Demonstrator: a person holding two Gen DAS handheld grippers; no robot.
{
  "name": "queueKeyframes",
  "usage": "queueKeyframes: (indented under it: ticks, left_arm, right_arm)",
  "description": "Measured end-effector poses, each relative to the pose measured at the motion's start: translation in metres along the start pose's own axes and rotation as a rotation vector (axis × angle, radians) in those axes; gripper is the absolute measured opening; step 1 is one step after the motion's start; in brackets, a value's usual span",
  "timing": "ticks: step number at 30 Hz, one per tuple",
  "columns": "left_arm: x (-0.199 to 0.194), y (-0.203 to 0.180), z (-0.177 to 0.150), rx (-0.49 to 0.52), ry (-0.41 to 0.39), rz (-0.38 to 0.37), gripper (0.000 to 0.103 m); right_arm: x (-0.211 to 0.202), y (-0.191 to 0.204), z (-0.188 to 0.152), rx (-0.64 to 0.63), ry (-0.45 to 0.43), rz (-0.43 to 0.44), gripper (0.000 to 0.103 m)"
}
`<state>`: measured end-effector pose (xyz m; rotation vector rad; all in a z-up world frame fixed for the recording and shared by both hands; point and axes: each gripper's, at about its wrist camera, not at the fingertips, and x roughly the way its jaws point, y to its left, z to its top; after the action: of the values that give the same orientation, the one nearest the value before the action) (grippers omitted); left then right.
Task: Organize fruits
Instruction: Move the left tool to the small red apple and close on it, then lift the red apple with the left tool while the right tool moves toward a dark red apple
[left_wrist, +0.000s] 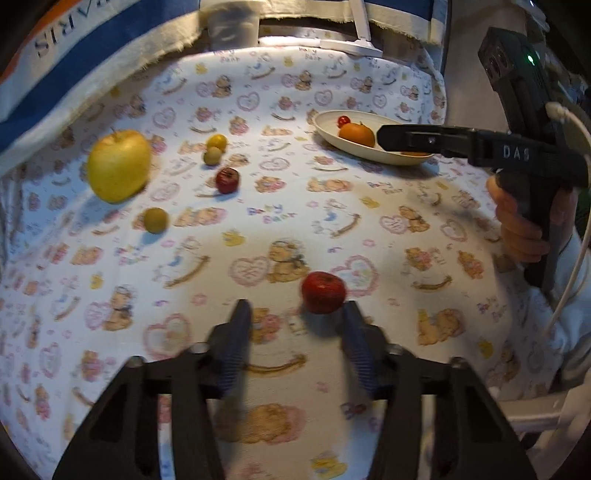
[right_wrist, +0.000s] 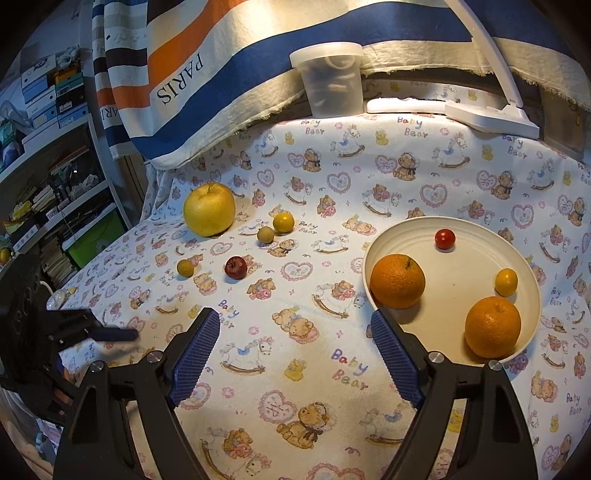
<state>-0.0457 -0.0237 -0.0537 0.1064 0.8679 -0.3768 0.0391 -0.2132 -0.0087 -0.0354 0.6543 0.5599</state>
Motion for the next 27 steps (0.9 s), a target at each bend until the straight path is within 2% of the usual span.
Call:
queueKeyframes:
  ticks: [2, 6, 9, 13, 17, 22, 25, 27]
  left_arm:
    - [0.003, 0.000, 0.002, -0.016, 0.002, -0.030, 0.039]
    - [0.007, -0.003, 0.006, -0.014, -0.005, -0.037, 0.038]
    - [0.010, -0.004, 0.008, -0.021, 0.004, -0.051, 0.028]
    - [0.009, -0.005, 0.009, -0.022, -0.003, -0.045, 0.028]
    - [0.004, -0.003, 0.011, -0.016, -0.028, -0.011, 0.028]
    - [0.003, 0.016, 0.016, -0.072, -0.044, 0.037, 0.028]
    - [0.003, 0.023, 0.016, -0.080, -0.060, 0.097, 0.028]
    - [0.005, 0.026, 0.014, -0.088, -0.057, 0.105, 0.028]
  right_arm:
    - [-0.001, 0.002, -0.001, -0.015, -0.005, -0.014, 0.086]
    - [-0.002, 0.004, 0.000, -0.027, -0.006, -0.014, 0.086]
    - [-0.003, 0.005, 0.000, -0.031, -0.009, -0.018, 0.086]
    - [-0.005, 0.004, 0.000, -0.028, -0.015, -0.020, 0.086]
    - [-0.007, 0.001, 0.002, -0.018, -0.021, -0.014, 0.086]
    - [-0.007, 0.001, 0.002, -0.017, -0.021, -0.019, 0.085]
    - [-0.007, 0.000, 0.002, -0.017, -0.021, -0.022, 0.086]
    - [-0.007, -0.001, 0.002, -0.016, -0.020, -0.024, 0.086]
